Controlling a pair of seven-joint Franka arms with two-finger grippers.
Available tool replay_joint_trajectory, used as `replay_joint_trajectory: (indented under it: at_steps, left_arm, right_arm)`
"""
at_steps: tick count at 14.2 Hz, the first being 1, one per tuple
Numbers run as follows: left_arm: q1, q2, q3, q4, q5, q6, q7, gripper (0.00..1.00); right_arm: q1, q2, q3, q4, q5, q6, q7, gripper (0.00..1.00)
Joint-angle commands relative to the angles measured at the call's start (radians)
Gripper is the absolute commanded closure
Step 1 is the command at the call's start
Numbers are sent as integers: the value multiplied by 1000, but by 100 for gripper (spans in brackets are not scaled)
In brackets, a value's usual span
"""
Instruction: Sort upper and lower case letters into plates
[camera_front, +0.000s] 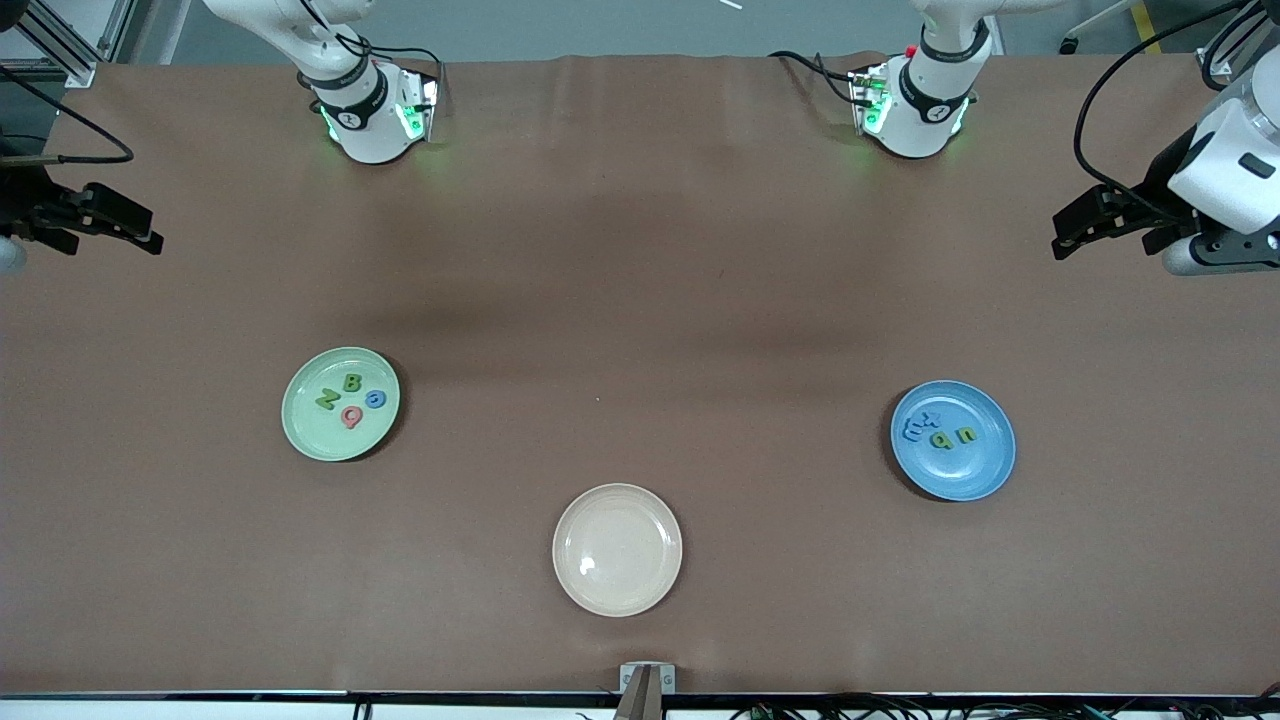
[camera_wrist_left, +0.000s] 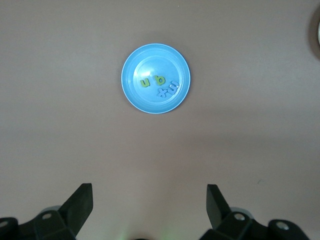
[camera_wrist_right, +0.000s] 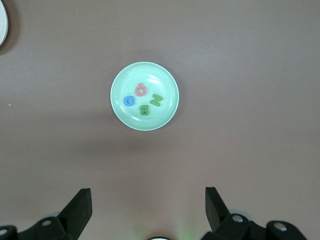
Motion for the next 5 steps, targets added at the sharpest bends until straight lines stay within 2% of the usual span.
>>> replay_joint_trajectory:
  at_steps: [1, 5]
  left_arm:
    - [8, -11, 1, 23, 7, -15, 27, 0]
    - [20, -6, 1, 39, 9, -17, 25, 0]
  right_arm:
    - [-10, -27, 2, -23, -5, 1, 3, 0]
    - [-7, -27, 3, -23, -5, -5, 3, 0]
